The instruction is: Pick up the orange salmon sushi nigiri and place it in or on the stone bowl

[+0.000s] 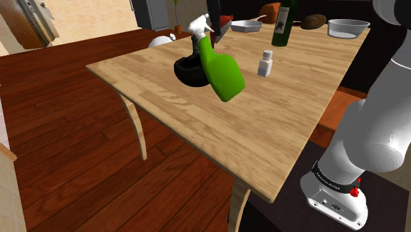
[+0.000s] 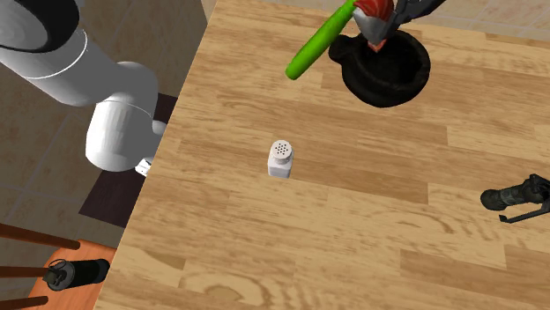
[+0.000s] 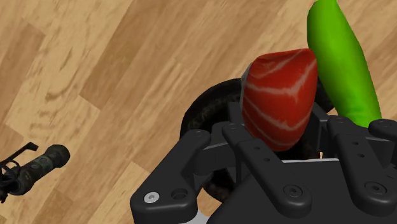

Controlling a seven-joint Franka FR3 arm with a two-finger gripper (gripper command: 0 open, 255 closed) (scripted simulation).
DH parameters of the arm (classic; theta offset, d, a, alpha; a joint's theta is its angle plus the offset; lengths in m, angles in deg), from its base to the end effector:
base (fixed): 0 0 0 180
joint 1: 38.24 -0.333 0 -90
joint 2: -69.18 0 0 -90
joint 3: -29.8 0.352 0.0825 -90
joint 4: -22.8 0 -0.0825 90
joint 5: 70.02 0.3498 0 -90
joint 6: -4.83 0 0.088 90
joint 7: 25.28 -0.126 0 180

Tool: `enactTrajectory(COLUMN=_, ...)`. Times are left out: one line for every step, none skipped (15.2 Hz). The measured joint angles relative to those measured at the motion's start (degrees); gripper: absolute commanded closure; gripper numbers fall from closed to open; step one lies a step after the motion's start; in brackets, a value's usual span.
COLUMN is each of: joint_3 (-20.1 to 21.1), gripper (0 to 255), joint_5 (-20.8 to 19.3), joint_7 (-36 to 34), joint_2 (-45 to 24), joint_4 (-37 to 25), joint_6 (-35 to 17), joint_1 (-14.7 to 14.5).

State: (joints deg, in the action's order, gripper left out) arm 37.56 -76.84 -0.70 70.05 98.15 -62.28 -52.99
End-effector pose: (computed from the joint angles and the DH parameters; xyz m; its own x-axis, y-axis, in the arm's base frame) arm 0.4343 0.1615 0.7241 0.7028 0.6925 -0.1627 0.7071 -0.7051 0.0536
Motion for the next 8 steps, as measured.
enactTrajectory(joint_3=0.6, gripper=255, joint_5=-0.3, joint_7=-1.0, joint_2=-2.9, joint_4=-3.8, joint_6=1.0, joint_1=-0.6)
enactTrajectory(joint_3=1.1, gripper=255, joint_5=-0.6, joint_7=-1.8, joint_2=-5.3, joint_4=-6.5, joint_6=1.5, joint_1=-1.1)
enactTrajectory(joint_3=1.5, gripper=255, joint_5=-1.2, joint_7=-2.6, joint_2=-8.8, joint_4=-11.0, joint_6=2.5, joint_1=-1.8)
enactTrajectory(joint_3=1.8, gripper=255, joint_5=-1.5, joint_7=-3.3, joint_2=-10.6, joint_4=-13.0, joint_6=3.0, joint_1=-2.3)
enactTrajectory(joint_3=1.9, gripper=255, joint_5=-1.4, joint_7=-3.5, joint_2=-10.8, joint_4=-12.8, joint_6=2.6, joint_1=-2.5)
enactTrajectory(joint_3=1.9, gripper=255, joint_5=-1.3, joint_7=-3.6, joint_2=-10.6, joint_4=-11.8, joint_6=1.8, joint_1=-2.4)
enactTrajectory(joint_3=1.9, gripper=255, joint_5=-1.2, joint_7=-3.7, joint_2=-10.1, joint_4=-10.4, joint_6=0.8, joint_1=-2.3)
enactTrajectory(joint_3=1.8, gripper=255, joint_5=-1.0, joint_7=-3.8, joint_2=-9.4, joint_4=-8.6, joint_6=-0.3, joint_1=-2.2)
